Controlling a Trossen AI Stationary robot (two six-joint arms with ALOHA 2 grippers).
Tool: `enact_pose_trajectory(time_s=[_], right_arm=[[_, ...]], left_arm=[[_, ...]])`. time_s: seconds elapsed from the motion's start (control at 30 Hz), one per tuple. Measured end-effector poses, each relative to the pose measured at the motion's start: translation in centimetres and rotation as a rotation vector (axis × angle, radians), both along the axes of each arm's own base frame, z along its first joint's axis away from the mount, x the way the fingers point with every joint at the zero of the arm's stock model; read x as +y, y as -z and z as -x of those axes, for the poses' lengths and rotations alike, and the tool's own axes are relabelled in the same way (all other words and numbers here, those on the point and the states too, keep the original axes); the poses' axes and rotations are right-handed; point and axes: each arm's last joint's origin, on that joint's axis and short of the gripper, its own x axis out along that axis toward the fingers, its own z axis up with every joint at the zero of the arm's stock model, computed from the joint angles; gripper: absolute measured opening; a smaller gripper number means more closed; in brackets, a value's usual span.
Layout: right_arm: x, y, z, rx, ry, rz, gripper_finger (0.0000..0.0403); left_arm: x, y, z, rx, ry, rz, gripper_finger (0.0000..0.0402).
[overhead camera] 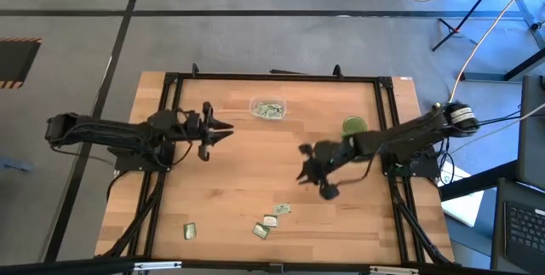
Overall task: Pick and place items into bin
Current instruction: Put the green stevia packet into the bin
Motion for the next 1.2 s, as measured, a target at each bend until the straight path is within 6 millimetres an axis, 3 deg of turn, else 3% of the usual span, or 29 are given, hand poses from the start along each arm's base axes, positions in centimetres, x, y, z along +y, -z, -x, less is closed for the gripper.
enact_pose_trajectory(time_s=[0.23, 0.47, 0.7, 1.2], right_arm=[[3.7, 3.4, -1.9, 0.071, -0.051, -0.016, 0.0064], [6.1, 6.4, -3.8, 0.088, -0.066, 0.028, 0.0064], [6.9, 9.4, -5.5, 0.155, -0.061, 0.07, 0.0064], [7.7, 11.1, -5.4, 0.195, -0.053, 0.156, 0.0064]], left_arm=[[-0.1, 2.5, 1.0, -0.004, -0.05, 0.028, 0.0077], [-0.1, 2.5, 1.1, -0.021, -0.063, 0.027, 0.0077], [-0.1, 2.5, 1.1, -0.021, -0.061, 0.033, 0.0077], [-0.1, 2.5, 1.0, -0.014, -0.057, 0.053, 0.0077]])
